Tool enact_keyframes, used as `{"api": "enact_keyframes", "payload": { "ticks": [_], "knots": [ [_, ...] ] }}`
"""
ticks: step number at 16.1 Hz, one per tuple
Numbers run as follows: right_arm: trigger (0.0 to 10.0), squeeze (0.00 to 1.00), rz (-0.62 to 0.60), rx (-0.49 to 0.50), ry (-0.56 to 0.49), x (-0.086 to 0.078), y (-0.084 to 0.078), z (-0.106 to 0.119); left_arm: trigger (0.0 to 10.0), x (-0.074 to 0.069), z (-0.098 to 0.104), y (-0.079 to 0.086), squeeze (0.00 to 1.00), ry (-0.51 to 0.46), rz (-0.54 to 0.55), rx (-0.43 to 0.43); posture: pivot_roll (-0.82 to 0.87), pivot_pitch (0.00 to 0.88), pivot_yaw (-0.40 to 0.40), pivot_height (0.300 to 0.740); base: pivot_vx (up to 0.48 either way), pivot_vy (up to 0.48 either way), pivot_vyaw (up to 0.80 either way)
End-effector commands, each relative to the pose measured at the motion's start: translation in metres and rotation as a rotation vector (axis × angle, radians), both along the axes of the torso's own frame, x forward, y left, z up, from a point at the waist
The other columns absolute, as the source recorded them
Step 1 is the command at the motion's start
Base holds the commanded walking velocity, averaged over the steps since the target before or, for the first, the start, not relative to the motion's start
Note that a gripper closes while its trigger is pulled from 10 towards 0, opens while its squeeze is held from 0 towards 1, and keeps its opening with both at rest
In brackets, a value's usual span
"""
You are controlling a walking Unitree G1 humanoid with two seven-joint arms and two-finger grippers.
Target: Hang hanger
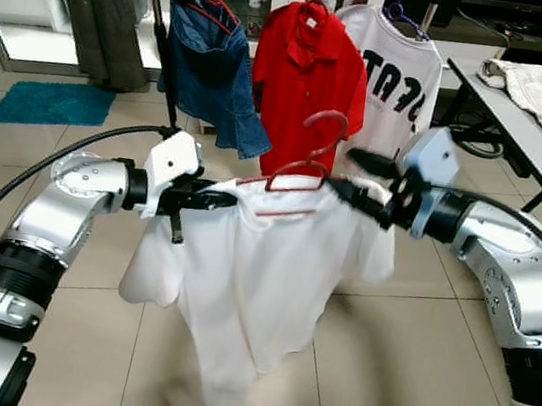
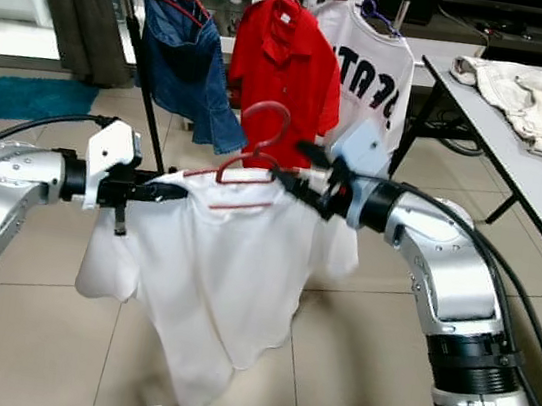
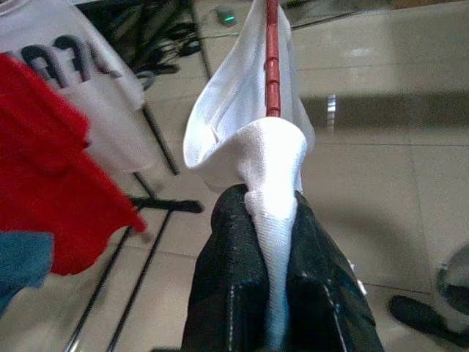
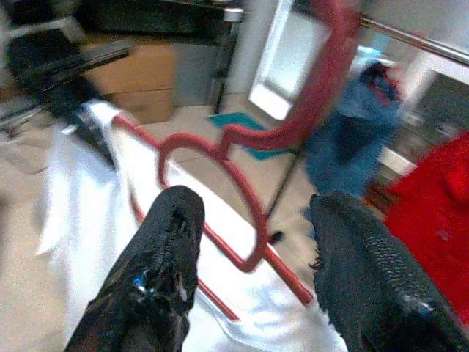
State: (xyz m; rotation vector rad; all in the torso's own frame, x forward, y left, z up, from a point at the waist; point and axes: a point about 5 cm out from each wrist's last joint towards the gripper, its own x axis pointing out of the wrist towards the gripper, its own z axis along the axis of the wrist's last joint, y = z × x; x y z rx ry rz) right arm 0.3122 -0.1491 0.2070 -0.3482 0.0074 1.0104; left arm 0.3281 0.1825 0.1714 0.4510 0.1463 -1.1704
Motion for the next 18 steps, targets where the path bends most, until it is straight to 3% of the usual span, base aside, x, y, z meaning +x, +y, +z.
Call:
{"api": "enact_keyframes", "payload": {
  "ticks": [1, 5, 8, 9, 13, 18],
  "knots": [
    [10.0, 0.0, 0.051, -0.025, -0.014, -0.001, 0.0, 0.001, 0.0, 0.0, 0.019, -0.003, 0.0, -0.058, -0.055, -0.027, -0.1, 0.0, 0.029, 0.74, 0.0, 0.0, 0.0],
    [10.0, 0.0, 0.114, -0.076, -0.044, 0.013, 0.007, 0.0, 0.0, -0.008, 0.026, -0.007, 0.0, -0.06, -0.182, -0.049, -0.09, 0.0, 0.019, 0.74, 0.0, 0.0, 0.0],
    [10.0, 0.0, 0.201, -0.043, 0.002, 0.011, 0.011, 0.0, 0.0, -0.006, 0.029, -0.006, 0.0, -0.084, -0.168, -0.049, -0.09, 0.0, 0.015, 0.74, 0.0, 0.0, 0.0],
    [0.0, 0.0, 0.295, -0.023, 0.075, 0.005, 0.009, 0.0, 0.0, -0.005, 0.03, -0.001, 0.0, -0.091, -0.144, -0.044, -0.09, 0.0, 0.013, 0.74, 0.0, 0.0, 0.0],
    [0.0, 0.0, 0.404, -0.084, 0.177, -0.004, 0.003, -0.008, 0.0, -0.004, 0.031, 0.007, 0.0, -0.087, -0.13, -0.037, -0.09, 0.0, 0.017, 0.74, 0.0, 0.0, 0.0],
    [0.0, 0.0, 0.437, -0.14, 0.209, -0.006, 0.003, -0.009, 0.0, -0.003, 0.031, 0.011, 0.0, -0.071, -0.128, -0.022, -0.09, 0.0, 0.016, 0.74, 0.0, 0.0, 0.0]
  ]
}}
